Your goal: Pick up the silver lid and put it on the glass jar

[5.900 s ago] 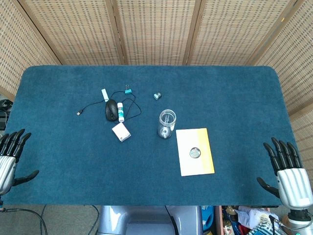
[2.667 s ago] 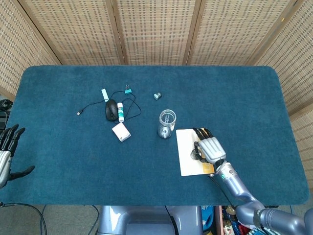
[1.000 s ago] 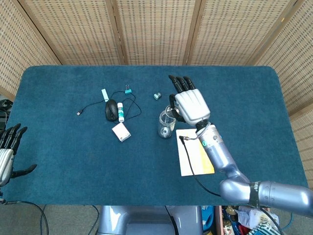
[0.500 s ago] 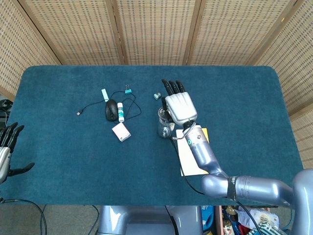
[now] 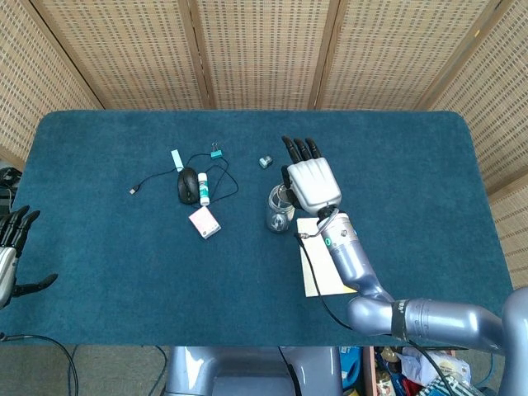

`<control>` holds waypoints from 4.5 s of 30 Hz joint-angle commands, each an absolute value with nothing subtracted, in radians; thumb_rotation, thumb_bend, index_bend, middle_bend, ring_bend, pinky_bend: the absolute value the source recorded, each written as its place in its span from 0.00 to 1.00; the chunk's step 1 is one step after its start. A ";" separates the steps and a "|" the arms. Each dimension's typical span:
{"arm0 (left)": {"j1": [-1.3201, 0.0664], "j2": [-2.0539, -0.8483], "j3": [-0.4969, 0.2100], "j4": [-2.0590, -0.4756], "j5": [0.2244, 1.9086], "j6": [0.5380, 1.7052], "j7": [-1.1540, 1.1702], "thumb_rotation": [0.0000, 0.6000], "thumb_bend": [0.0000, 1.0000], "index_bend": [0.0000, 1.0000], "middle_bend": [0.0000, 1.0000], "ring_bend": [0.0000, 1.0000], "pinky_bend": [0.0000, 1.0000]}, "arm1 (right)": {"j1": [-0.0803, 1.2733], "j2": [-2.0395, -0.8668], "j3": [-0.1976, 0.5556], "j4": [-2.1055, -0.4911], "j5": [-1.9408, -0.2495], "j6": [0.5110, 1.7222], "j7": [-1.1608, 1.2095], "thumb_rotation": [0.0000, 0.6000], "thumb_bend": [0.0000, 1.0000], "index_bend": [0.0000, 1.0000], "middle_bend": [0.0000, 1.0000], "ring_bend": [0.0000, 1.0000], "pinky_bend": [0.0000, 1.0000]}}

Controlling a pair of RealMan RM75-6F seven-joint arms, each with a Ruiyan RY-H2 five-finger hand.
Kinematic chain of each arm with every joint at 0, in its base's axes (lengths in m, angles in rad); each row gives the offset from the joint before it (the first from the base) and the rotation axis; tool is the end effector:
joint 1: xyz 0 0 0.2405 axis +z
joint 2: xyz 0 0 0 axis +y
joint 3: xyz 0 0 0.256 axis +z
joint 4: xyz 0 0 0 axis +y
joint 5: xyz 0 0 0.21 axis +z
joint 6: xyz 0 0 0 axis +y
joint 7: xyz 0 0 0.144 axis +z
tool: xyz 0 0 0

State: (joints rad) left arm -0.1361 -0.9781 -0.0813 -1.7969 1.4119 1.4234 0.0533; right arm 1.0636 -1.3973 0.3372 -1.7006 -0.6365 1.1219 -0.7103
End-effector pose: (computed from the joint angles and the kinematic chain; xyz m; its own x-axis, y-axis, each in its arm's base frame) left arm -0.2850 0.1994 0.1859 0.3931 0.0209 0.9192 0.9193 0.0114 -0.3934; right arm -0.0298 -0.3966 0.0579 0.4843 -0.0551 0.8732 -0.8385 -0.3142 0.4452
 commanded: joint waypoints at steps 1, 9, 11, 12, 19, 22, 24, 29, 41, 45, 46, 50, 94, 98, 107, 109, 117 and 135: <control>-0.136 -0.978 -0.080 -1.798 1.413 1.423 0.053 1.00 0.05 0.00 0.00 0.00 0.00 | 1.063 -1.397 0.337 -1.698 -0.632 1.123 -0.706 1.00 0.64 0.64 0.04 0.00 0.00; -0.140 -0.980 -0.082 -1.793 1.406 1.417 0.051 1.00 0.05 0.00 0.00 0.00 0.00 | 1.064 -1.394 0.331 -1.697 -0.633 1.116 -0.698 1.00 0.64 0.64 0.04 0.00 0.00; -0.142 -0.980 -0.083 -1.792 1.403 1.414 0.052 1.00 0.05 0.00 0.00 0.00 0.00 | 1.066 -1.399 0.329 -1.694 -0.636 1.119 -0.700 1.00 0.64 0.64 0.05 0.00 0.00; -0.142 -0.980 -0.083 -1.792 1.402 1.413 0.053 1.00 0.05 0.00 0.00 0.00 0.00 | 1.067 -1.401 0.329 -1.694 -0.636 1.120 -0.699 1.00 0.64 0.64 0.05 0.00 0.00; -0.143 -0.981 -0.082 -1.792 1.401 1.412 0.054 1.00 0.05 0.00 0.00 0.00 0.00 | 1.069 -1.399 0.324 -1.703 -0.637 1.116 -0.699 1.00 0.53 0.31 0.00 0.00 0.00; -0.143 -0.980 -0.083 -1.792 1.401 1.414 0.053 1.00 0.05 0.00 0.00 0.00 0.00 | 1.068 -1.393 0.320 -1.710 -0.634 1.119 -0.704 1.00 0.36 0.06 0.00 0.00 0.00; -0.142 -0.979 -0.084 -1.792 1.401 1.415 0.052 1.00 0.05 0.00 0.00 0.00 0.00 | 1.066 -1.391 0.320 -1.714 -0.636 1.125 -0.703 1.00 0.31 0.01 0.00 0.00 0.00; -0.143 -0.978 -0.082 -1.792 1.403 1.414 0.050 1.00 0.05 0.00 0.00 0.00 0.00 | 1.062 -1.384 0.323 -1.734 -0.651 1.133 -0.691 1.00 0.30 0.00 0.00 0.00 0.00; -0.142 -0.974 -0.081 -1.789 1.405 1.415 0.035 1.00 0.05 0.00 0.00 0.00 0.00 | 0.975 -1.240 0.309 -1.914 -0.749 1.189 -0.634 1.00 0.30 0.00 0.00 0.00 0.00; -0.141 -0.975 -0.079 -1.790 1.411 1.417 0.038 1.00 0.05 0.00 0.00 0.00 0.00 | 0.916 -1.185 0.260 -1.951 -0.855 1.168 -0.564 1.00 0.46 0.11 0.00 0.00 0.00; -0.141 -0.975 -0.078 -1.793 1.413 1.417 0.042 1.00 0.05 0.00 0.00 0.00 0.00 | 0.899 -1.172 0.243 -1.954 -0.887 1.157 -0.543 1.00 0.52 0.15 0.00 0.00 0.00; -0.142 -0.978 -0.076 -1.799 1.417 1.420 0.058 1.00 0.05 0.00 0.00 0.00 0.00 | 0.877 -1.157 0.202 -1.941 -0.950 1.127 -0.523 1.00 0.66 0.22 0.00 0.00 0.00; -0.149 -0.982 -0.077 -1.794 1.401 1.404 0.059 1.00 0.05 0.00 0.00 0.00 0.00 | 0.977 -1.333 0.197 -1.822 -0.758 1.103 -0.739 1.00 0.82 0.27 0.00 0.00 0.00; -0.149 -0.981 -0.077 -1.793 1.401 1.405 0.056 1.00 0.05 0.00 0.00 0.00 0.00 | 0.981 -1.340 0.196 -1.816 -0.745 1.106 -0.748 1.00 0.82 0.28 0.00 0.00 0.00; -0.150 -0.980 -0.078 -1.791 1.402 1.404 0.051 1.00 0.05 0.00 0.00 0.00 0.00 | 0.986 -1.350 0.195 -1.811 -0.724 1.107 -0.753 1.00 0.82 0.28 0.00 0.00 0.00; -0.150 -0.980 -0.078 -1.791 1.401 1.404 0.050 1.00 0.05 0.00 0.00 0.00 0.00 | 0.987 -1.351 0.196 -1.812 -0.723 1.109 -0.753 1.00 0.82 0.28 0.00 0.00 0.00; -0.151 -0.980 -0.078 -1.790 1.401 1.404 0.050 1.00 0.05 0.00 0.00 0.00 0.00 | 0.982 -1.340 0.206 -1.836 -0.756 1.127 -0.737 1.00 0.82 0.28 0.00 0.00 0.00; -0.142 -0.973 -0.076 -1.784 1.417 1.419 0.017 1.00 0.05 0.00 0.00 0.00 0.00 | 0.715 -1.092 0.142 -2.000 -1.228 1.348 -0.393 1.00 0.04 0.00 0.00 0.00 0.00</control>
State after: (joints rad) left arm -0.1432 -0.9735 -0.0760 -1.7847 1.4158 1.4176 0.0182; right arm 0.8350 -1.1846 0.1973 -1.9611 -1.0639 1.2479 -0.5225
